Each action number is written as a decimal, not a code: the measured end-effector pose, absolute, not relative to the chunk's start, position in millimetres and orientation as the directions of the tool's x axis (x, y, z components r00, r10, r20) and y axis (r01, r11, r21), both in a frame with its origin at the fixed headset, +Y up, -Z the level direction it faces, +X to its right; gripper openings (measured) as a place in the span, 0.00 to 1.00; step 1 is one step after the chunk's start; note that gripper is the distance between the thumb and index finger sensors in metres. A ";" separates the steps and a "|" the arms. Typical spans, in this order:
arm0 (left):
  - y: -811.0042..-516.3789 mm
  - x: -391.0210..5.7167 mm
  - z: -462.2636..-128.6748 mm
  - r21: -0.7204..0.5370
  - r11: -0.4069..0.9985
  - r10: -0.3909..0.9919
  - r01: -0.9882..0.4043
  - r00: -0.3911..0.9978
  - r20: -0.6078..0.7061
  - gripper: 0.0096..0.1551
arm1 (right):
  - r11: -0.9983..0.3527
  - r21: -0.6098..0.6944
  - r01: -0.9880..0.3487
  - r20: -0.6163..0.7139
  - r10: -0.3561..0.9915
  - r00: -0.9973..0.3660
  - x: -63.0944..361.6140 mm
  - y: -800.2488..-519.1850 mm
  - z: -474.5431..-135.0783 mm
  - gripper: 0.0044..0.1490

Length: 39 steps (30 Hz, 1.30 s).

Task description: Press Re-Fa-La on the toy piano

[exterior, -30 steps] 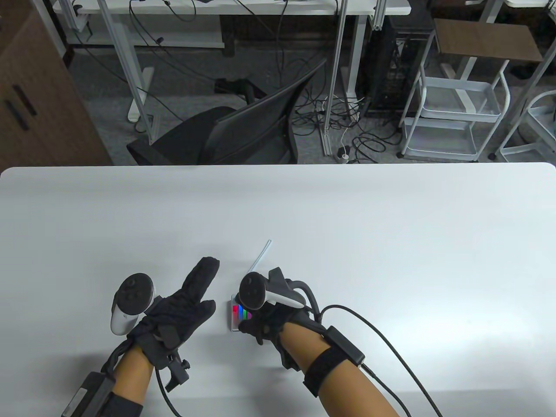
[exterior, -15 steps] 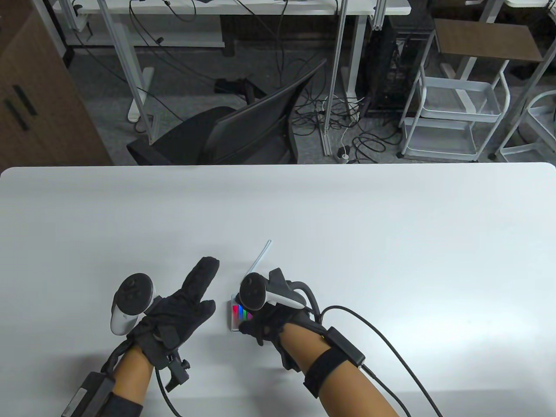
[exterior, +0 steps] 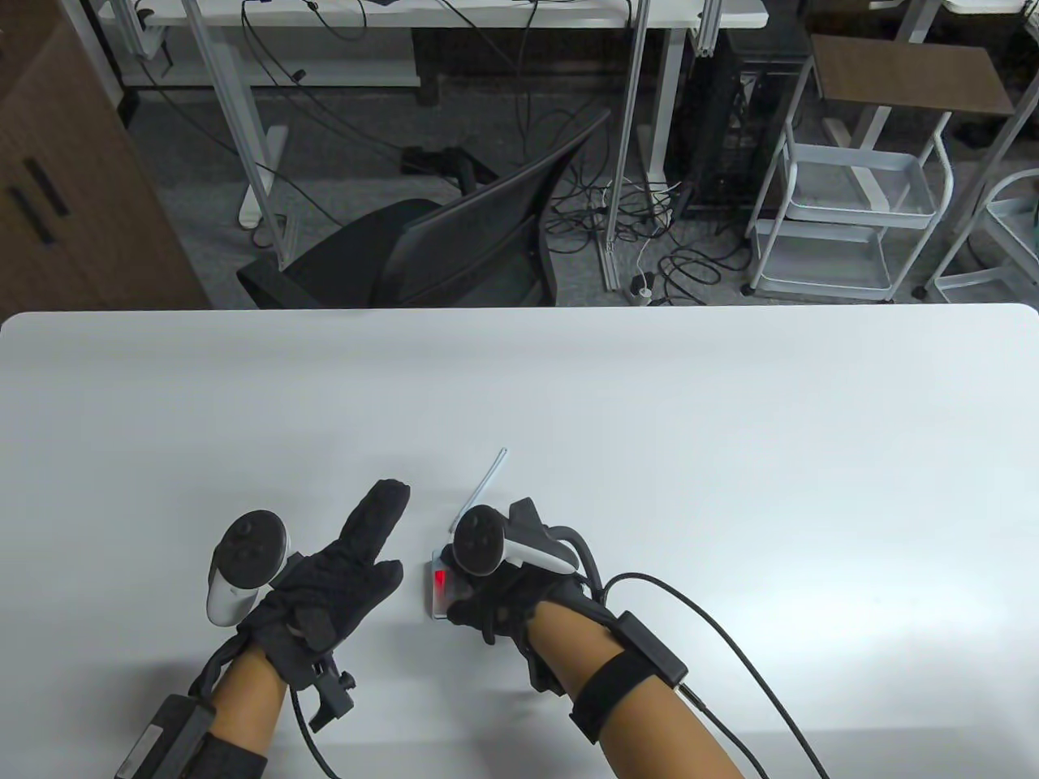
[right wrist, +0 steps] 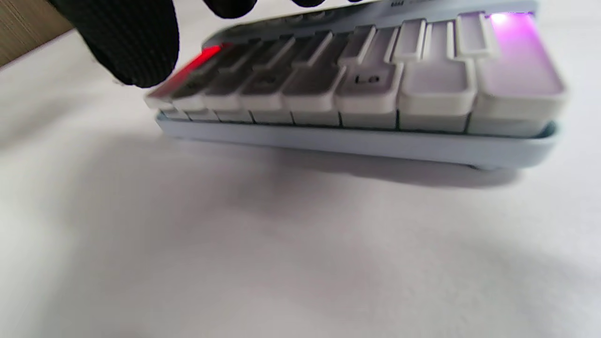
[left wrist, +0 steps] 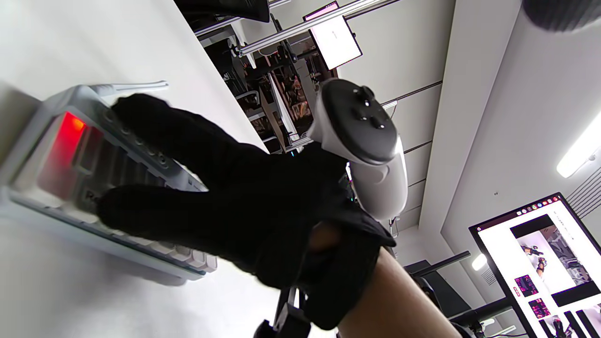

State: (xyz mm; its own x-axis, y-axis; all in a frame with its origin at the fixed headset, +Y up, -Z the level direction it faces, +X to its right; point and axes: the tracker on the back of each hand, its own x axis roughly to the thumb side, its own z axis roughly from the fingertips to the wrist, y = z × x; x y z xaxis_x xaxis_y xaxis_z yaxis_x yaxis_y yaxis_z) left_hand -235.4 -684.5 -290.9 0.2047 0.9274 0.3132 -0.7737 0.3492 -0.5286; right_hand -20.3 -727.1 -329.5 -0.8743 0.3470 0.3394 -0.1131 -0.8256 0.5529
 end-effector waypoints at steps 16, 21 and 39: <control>-684.8 -235.9 -291.0 -0.521 0.341 0.931 -0.783 0.203 0.305 0.56 | -0.638 0.428 -0.640 0.253 0.765 -0.593 81.4 -652.8 -299.5 0.57; -684.5 -236.2 -290.8 -0.520 0.331 0.934 -0.787 0.192 0.302 0.56 | -0.537 0.439 -0.720 0.221 0.842 -0.493 100.7 -655.7 -291.4 0.60; -684.9 -238.5 -290.4 -0.521 0.321 0.938 -0.791 0.189 0.291 0.57 | -0.433 0.494 -0.754 0.178 0.899 -0.399 118.2 -676.6 -289.6 0.63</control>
